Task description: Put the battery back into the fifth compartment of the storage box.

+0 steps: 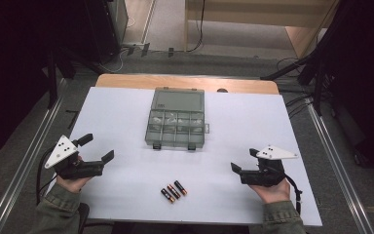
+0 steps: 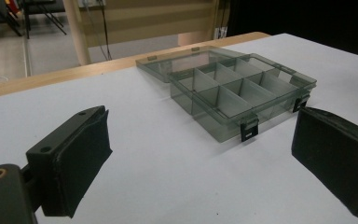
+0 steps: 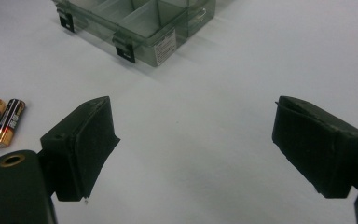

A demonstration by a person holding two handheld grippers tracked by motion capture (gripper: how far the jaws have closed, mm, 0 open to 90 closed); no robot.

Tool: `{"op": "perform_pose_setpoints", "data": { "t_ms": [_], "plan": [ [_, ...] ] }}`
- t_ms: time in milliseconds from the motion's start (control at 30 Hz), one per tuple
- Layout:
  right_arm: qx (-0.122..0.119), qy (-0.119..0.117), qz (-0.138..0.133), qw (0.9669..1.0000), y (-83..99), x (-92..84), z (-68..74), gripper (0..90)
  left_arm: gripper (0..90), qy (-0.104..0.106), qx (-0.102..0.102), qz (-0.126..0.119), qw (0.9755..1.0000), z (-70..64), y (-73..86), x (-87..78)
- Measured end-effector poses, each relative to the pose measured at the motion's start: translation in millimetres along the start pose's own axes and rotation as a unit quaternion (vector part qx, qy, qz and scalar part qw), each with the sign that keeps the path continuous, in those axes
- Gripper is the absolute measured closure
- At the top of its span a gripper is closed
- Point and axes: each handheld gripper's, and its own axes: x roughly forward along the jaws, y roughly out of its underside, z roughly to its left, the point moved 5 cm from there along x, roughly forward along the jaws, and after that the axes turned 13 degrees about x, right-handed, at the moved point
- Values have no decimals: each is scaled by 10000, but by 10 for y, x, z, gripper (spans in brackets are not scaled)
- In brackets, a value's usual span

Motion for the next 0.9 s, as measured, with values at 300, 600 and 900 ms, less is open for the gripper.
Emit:
{"op": "perform_pose_setpoints", "data": {
  "t_ms": [300,600,900],
  "plan": [
    [-173,106,726,9972,13,143,171,148,46,-55,-25,-30,10000,3,-4,-12],
    [-420,76,1230,9915,20,234,385,137,47,-14,19,32,10000,-4,10,5],
    [-498,29,1860,9813,60,362,651,136,46,5,38,96,9999,-7,23,19]
  ]
}}
